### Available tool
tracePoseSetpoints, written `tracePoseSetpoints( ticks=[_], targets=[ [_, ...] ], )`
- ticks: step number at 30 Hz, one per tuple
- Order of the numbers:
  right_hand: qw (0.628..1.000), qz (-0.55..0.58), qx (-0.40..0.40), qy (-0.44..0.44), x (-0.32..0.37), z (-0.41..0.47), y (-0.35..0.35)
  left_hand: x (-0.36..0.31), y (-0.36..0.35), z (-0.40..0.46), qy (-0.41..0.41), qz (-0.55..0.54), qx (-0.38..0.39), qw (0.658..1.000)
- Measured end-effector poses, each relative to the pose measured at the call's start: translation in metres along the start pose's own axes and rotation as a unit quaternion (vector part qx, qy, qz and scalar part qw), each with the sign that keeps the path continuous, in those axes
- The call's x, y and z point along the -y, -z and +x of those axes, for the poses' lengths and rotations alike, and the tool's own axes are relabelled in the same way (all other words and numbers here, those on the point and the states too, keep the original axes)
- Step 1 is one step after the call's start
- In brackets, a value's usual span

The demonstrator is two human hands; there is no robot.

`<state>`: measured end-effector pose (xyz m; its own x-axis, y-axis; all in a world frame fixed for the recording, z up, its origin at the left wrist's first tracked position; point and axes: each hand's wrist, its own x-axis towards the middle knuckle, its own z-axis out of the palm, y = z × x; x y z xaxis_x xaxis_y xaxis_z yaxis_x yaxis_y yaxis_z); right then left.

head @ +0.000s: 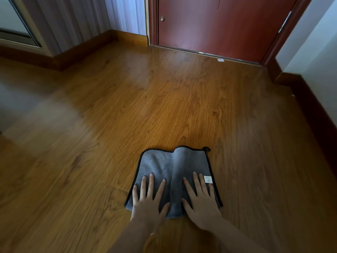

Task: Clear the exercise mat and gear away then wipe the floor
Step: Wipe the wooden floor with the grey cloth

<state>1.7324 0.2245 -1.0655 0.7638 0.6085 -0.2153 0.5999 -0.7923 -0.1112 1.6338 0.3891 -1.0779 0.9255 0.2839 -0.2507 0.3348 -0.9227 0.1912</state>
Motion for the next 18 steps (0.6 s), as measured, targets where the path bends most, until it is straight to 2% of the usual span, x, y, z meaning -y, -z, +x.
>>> tracePoseSetpoints(
  ticks=[3,4,6,7,9,13,18],
  targets=[
    [1.0,0.025,-0.007,0.009,-0.001,-0.002,-0.004,0.002,0.017,-0.004,-0.01,0.035,-0.027,0.999],
    [0.999,0.026,-0.01,0.02,-0.002,-0.001,-0.004,0.006,0.018,-0.003,-0.026,0.061,-0.025,0.998],
    [0.997,0.018,-0.036,0.06,-0.008,0.002,-0.004,0.012,0.019,-0.004,-0.035,0.045,0.003,0.998],
    [0.998,0.029,-0.021,0.06,-0.011,0.001,-0.001,0.012,0.019,-0.004,-0.038,0.056,-0.022,0.997],
    [0.999,0.036,-0.01,0.025,-0.019,-0.002,0.005,0.003,0.023,-0.007,0.004,0.059,-0.012,0.998],
    [0.99,0.069,-0.061,-0.108,-0.029,-0.03,-0.005,-0.027,0.021,-0.007,0.041,0.044,0.051,0.997],
    [0.982,0.08,-0.071,-0.158,-0.032,-0.038,-0.006,-0.056,0.012,-0.011,0.013,0.029,0.058,0.998]
  ],
)
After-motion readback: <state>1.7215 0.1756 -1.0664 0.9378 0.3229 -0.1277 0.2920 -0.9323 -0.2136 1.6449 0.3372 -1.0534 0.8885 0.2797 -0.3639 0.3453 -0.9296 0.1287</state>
